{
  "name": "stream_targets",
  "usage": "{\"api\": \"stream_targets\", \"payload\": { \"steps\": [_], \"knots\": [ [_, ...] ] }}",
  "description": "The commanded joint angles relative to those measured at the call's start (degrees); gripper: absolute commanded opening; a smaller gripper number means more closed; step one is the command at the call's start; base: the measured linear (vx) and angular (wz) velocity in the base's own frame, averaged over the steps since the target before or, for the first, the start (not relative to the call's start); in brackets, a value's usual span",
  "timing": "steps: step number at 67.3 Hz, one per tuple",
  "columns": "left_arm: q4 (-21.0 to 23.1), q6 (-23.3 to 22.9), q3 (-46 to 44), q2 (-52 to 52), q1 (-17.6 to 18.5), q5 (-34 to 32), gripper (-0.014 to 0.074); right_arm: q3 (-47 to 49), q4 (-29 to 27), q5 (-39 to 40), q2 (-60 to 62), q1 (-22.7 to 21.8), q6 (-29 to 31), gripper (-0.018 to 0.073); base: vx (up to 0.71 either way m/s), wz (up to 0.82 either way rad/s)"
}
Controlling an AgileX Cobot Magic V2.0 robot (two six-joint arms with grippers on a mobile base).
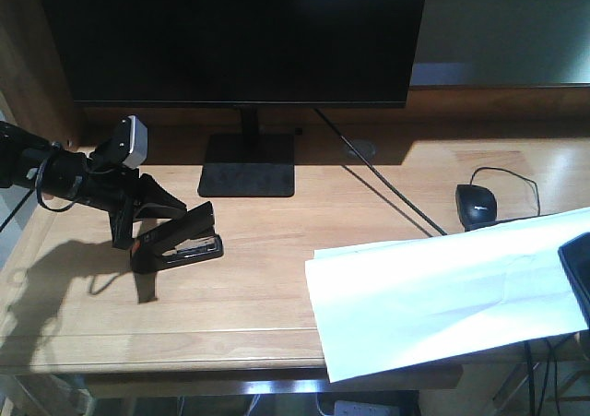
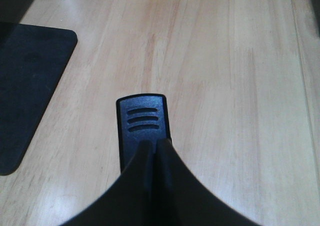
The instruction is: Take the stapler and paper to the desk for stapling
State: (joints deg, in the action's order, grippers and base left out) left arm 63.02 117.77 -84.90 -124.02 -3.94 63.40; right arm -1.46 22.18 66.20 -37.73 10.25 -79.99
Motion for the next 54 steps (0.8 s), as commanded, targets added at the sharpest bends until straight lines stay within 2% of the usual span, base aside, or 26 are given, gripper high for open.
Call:
{"api": "stream_targets", "payload": {
  "steps": [1,54],
  "knots": [
    [3.17,-0.64,-1.37,3.41,0.26,1.63,-0.0008,-1.43,-0.89,10.30,-0.05,-0.01,0.40,-0.0001,0.00,0.00],
    [3.16,-0.64,-1.37,3.41,0.26,1.68,-0.0008,-1.43,-0.89,10.58,-0.05,-0.01,0.40,-0.0001,0.00,0.00]
  ]
}}
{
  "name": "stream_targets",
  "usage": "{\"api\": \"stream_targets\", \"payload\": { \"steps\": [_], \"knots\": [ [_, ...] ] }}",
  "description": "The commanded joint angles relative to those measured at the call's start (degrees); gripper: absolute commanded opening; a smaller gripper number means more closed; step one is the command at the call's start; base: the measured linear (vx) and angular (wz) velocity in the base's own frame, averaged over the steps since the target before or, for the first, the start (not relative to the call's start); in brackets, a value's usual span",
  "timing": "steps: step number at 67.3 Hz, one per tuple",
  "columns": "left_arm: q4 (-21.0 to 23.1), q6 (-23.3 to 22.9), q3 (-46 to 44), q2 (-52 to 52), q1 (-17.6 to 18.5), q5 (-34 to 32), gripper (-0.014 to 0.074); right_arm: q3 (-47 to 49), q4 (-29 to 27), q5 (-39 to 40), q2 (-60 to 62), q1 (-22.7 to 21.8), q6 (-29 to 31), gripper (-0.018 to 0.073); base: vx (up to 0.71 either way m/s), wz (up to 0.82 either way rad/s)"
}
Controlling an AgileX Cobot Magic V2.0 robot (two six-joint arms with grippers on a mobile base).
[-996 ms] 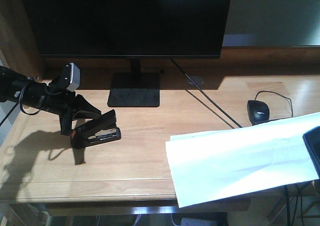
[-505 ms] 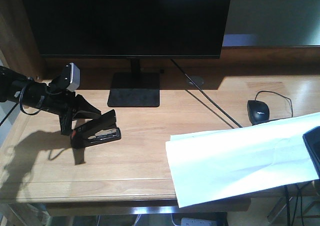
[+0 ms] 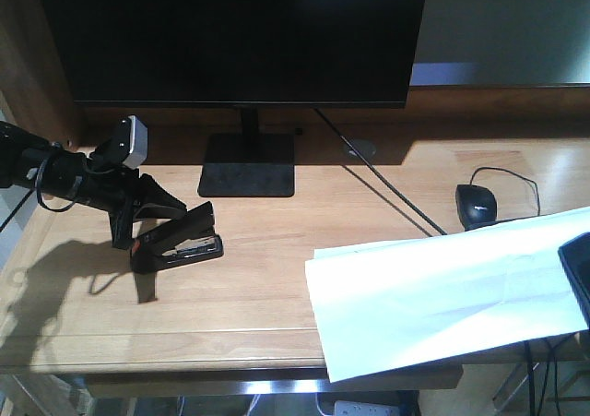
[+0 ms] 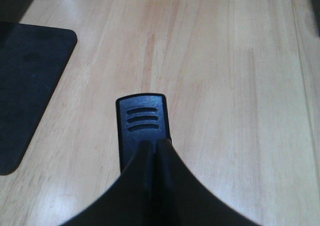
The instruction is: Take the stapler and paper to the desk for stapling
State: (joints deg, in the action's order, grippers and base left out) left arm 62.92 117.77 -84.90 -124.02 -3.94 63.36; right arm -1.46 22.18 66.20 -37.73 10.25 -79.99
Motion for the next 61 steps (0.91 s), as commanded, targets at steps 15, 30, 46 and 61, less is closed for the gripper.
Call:
{"api": "stream_targets", "payload": {
  "steps": [15,30,46,61],
  "knots": [
    [3.26,-0.64,-1.37,3.41,0.26,1.71,-0.0006,-1.37,-1.82,9.67,-0.05,-0.01,0.34,-0.0001,0.00,0.00],
    [3.26,-0.64,-1.37,3.41,0.26,1.71,-0.0006,-1.27,2.79,7.59,-0.05,-0.01,-0.77,-0.0001,0.00,0.00],
    [3.26,-0.59,-1.37,3.41,0.26,1.71,-0.0006,4.72,26.93,-5.60,-0.05,-0.01,-15.20,-0.0001,0.00,0.00],
    [3.26,-0.59,-1.37,3.41,0.26,1.71,-0.0006,17.16,58.01,-13.78,-0.05,-0.01,-27.91,-0.0001,0.00,0.00]
  ]
}}
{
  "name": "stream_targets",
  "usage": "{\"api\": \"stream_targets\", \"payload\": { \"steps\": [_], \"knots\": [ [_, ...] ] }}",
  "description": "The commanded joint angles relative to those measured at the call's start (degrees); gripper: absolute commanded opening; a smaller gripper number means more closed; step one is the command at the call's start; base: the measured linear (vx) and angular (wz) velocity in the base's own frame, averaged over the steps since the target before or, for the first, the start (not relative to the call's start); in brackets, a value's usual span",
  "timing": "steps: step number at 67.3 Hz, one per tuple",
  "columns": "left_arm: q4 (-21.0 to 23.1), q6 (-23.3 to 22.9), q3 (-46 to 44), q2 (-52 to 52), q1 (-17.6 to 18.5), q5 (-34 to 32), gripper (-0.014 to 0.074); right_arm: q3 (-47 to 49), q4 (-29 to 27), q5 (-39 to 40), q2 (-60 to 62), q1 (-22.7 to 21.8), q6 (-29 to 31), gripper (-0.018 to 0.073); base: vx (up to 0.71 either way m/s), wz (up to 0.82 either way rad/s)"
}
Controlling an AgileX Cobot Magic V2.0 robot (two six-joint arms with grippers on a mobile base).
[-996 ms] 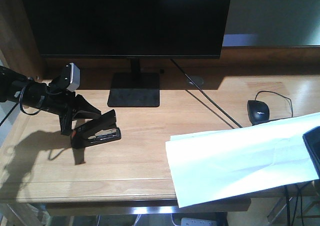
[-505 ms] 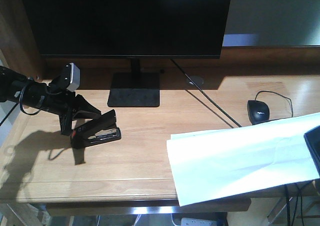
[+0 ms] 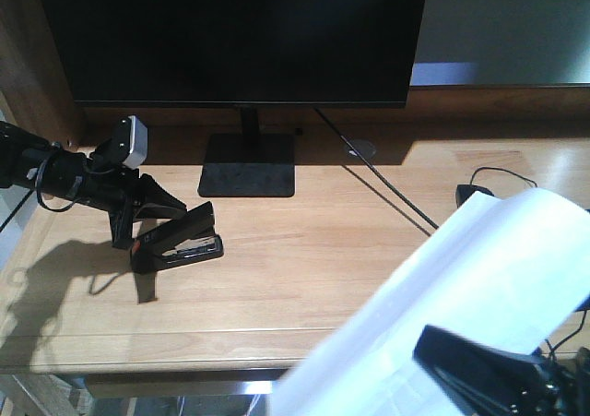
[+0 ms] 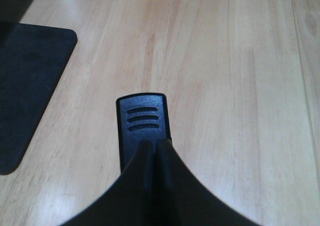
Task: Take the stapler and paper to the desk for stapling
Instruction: 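Swing the held paper down toward the stapler with the right gripper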
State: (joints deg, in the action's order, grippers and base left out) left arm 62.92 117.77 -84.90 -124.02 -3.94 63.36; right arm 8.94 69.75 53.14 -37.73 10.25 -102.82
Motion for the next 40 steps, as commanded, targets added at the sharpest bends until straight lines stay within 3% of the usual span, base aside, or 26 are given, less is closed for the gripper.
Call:
{"api": "stream_targets", "payload": {
  "steps": [1,4,18,40],
  "knots": [
    [3.26,-0.59,-1.37,3.41,0.26,1.71,-0.0006,7.16,11.16,-1.01,-0.05,-0.01,-5.84,-0.0001,0.00,0.00],
    [3.26,-0.59,-1.37,3.41,0.26,1.71,-0.0006,9.75,15.76,-1.46,-0.22,-0.01,-8.12,-0.0001,0.00,0.00],
    [3.26,-0.59,-1.37,3.41,0.26,1.71,-0.0006,17.52,27.71,-0.29,-4.86,-0.01,-14.86,-0.0001,0.00,0.00],
    [3.26,-0.59,-1.37,3.41,0.26,1.71,-0.0006,24.85,31.50,2.73,-18.86,0.92,-16.00,-0.0001,0.00,0.00]
  ]
}}
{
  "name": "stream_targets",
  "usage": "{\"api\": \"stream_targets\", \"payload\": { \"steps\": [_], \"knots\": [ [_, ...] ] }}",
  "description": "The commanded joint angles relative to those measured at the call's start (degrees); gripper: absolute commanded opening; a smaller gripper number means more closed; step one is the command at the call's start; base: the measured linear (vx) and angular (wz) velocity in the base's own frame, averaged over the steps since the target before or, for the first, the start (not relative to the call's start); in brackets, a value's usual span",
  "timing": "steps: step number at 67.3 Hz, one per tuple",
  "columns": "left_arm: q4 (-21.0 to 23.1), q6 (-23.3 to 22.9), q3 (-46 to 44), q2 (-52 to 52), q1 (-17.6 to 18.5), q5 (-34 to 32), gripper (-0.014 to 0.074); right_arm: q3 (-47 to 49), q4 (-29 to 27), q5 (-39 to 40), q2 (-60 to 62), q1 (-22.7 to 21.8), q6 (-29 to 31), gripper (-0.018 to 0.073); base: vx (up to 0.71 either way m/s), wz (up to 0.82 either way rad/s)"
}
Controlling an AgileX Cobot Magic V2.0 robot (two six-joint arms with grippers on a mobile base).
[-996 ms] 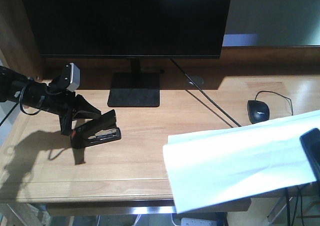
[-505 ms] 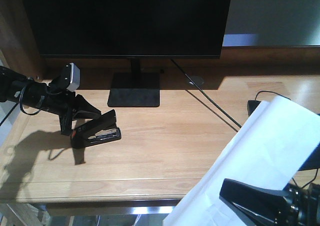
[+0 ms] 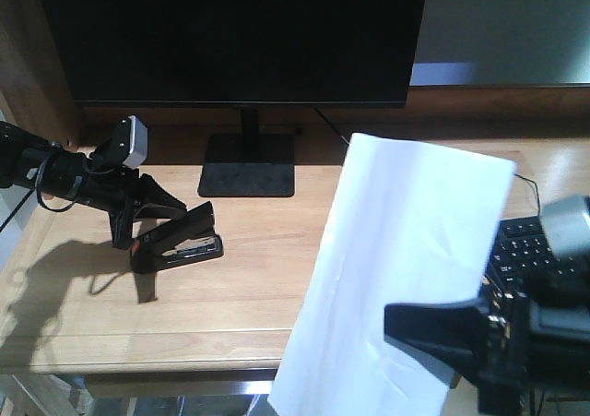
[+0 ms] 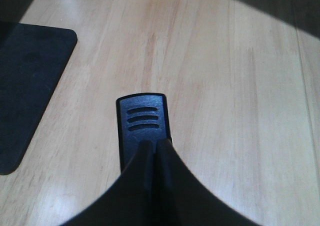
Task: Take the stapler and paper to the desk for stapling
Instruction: 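Swing the held paper down toward the stapler with the right gripper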
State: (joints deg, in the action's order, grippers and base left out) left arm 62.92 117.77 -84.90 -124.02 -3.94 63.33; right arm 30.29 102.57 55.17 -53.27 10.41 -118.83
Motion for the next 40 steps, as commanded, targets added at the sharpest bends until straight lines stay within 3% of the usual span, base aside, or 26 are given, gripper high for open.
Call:
{"api": "stream_targets", "payload": {
  "steps": [1,10,22,40],
  "knots": [
    [3.26,-0.59,-1.37,3.41,0.26,1.73,-0.0006,3.84,-1.31,0.63,-4.03,1.37,0.01,-0.0001,0.00,0.00],
    [3.26,-0.59,-1.37,3.41,0.26,1.73,-0.0006,7.47,-1.70,-1.11,-10.81,7.61,-0.27,-0.0001,0.00,0.00],
    [3.26,-0.59,-1.37,3.41,0.26,1.73,-0.0006,13.60,-2.17,-9.01,-20.43,17.92,-1.36,-0.0001,0.00,0.00],
    [3.26,-0.59,-1.37,3.41,0.26,1.73,-0.0006,18.58,-2.66,-20.34,-29.75,20.31,-3.20,-0.0001,0.00,0.00]
  ]
}}
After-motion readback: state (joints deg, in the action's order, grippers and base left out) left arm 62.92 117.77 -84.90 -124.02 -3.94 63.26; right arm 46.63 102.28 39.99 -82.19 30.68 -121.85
